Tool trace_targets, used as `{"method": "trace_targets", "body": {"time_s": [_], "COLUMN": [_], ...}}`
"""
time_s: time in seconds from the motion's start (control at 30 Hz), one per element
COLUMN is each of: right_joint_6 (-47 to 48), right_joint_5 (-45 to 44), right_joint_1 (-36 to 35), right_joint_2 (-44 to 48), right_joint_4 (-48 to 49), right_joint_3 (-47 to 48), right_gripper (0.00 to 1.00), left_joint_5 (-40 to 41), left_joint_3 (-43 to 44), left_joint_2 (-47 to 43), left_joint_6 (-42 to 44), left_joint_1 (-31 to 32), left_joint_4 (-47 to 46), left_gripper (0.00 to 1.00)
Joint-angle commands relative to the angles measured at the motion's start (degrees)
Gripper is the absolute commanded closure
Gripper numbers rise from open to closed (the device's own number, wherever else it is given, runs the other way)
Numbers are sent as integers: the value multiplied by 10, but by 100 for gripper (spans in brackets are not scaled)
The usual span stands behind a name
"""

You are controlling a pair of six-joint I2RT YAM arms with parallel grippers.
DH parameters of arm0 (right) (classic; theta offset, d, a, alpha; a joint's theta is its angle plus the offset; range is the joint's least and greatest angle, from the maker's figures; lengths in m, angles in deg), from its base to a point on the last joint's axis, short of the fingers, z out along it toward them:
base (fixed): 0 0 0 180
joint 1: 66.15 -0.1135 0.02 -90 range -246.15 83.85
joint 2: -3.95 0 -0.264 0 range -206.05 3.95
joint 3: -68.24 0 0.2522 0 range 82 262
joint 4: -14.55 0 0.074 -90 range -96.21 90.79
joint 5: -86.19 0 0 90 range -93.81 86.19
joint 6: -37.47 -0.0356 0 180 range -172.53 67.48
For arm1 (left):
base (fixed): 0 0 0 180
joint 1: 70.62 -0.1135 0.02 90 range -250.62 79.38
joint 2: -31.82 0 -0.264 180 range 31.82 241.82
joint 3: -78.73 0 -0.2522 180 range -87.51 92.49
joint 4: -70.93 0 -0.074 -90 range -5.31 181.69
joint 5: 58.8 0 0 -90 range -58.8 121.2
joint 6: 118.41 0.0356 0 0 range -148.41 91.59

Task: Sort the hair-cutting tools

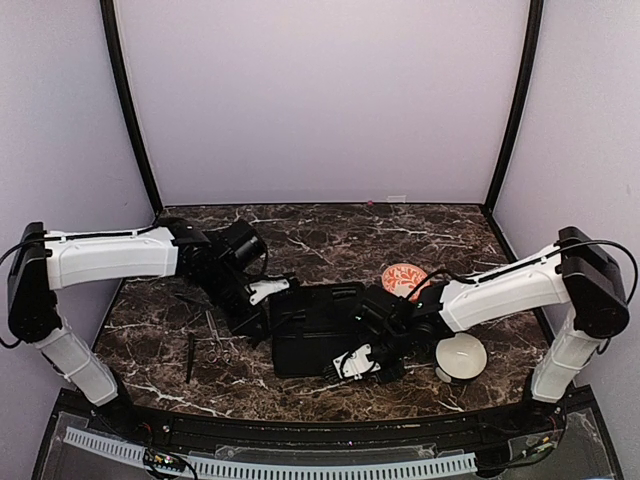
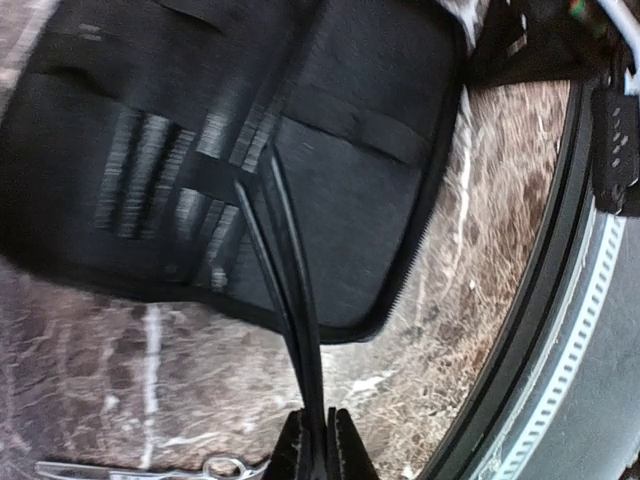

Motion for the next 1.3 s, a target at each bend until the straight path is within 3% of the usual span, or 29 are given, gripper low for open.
{"method": "trace_targets", "body": {"time_s": [0.0,0.23,0.47,0.63,0.73,0.87,1.27], "right_joint_6": [30,65,37,-22,-82,-123,-137], "right_joint_5": [16,12,25,74,66,21,-5], "right_joint_1": [-12,-13,-13,-10,-7,-3,6], "right_joint_2": [10,14,27,28,18,-7,-52], "right_joint_4": [-57,-78,-120,-164,-129,-72,-22], "right_joint_3": [-30,-37,5,100,121,119,97], "right_gripper": [100,100,100,75,68,65,64], "left_joint_5": [-1,19,32,39,45,29,30], "left_joint_3": [40,85,112,114,118,117,95], "left_joint_2": [50,134,174,177,164,156,151], "left_joint_6": [11,27,44,44,42,38,19], "left_joint_1": [49,79,84,84,84,83,67], "left_joint_4": [73,110,124,122,116,107,97], "left_gripper": [100,100,100,100,100,100,100]}}
